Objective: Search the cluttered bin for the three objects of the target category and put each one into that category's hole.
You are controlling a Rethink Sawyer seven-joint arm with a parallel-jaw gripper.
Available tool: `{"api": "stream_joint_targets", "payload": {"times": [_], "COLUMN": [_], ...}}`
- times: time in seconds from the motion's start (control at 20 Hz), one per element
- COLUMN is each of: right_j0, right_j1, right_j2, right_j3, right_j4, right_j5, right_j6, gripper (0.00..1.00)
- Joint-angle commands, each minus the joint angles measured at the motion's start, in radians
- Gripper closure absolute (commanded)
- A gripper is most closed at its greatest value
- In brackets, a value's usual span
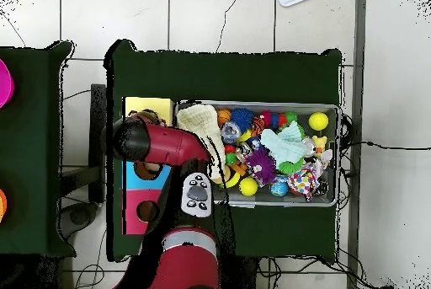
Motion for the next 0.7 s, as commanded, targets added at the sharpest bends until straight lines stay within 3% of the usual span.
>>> {"api": "stream_joint_targets", "payload": {"times": [0.05, 0.35, 0.7], "right_j0": [0.031, 0.035, 0.032], "right_j1": [0.004, -0.084, -0.130], "right_j2": [0.016, -0.030, -0.049], "right_j3": [0.020, 0.043, 0.035], "right_j4": [0.014, -0.005, -0.022], "right_j5": [0.187, 0.306, 0.389], "right_j6": [0.193, 0.182, 0.169], "gripper": [0.00, 0.00, 0.00]}}
